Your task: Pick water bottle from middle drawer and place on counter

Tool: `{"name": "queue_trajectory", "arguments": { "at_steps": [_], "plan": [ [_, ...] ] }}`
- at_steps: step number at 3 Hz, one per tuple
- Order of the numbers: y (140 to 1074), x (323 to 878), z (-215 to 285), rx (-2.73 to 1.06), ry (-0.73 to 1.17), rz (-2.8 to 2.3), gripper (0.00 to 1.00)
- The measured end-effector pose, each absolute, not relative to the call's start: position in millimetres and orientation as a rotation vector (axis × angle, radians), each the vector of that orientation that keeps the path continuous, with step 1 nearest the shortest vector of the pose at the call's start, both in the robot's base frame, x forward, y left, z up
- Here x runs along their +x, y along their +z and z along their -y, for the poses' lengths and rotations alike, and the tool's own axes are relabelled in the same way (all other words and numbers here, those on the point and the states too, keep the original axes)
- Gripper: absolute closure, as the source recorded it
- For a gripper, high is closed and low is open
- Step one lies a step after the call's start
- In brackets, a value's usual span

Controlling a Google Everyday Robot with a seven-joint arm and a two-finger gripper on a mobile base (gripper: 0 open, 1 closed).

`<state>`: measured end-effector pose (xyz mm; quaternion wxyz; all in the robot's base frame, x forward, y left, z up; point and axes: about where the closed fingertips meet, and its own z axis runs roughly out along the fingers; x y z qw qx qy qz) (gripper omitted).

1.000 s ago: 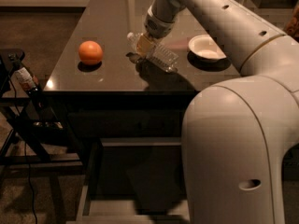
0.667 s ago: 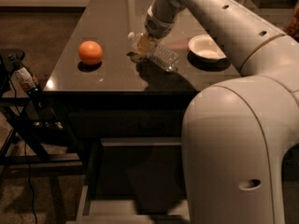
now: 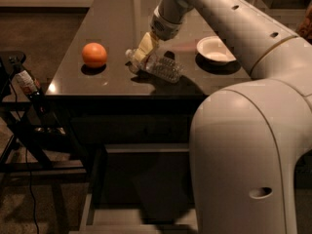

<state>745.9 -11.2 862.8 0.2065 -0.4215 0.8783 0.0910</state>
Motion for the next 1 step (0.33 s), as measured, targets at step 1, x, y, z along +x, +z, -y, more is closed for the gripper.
{"name": "queue_trajectory", "arguments": {
  "at_steps": [1],
  "plan": [
    [862.8,745.9,11.2,-1.174,0.253,-2.447,0.0]
  ]
}}
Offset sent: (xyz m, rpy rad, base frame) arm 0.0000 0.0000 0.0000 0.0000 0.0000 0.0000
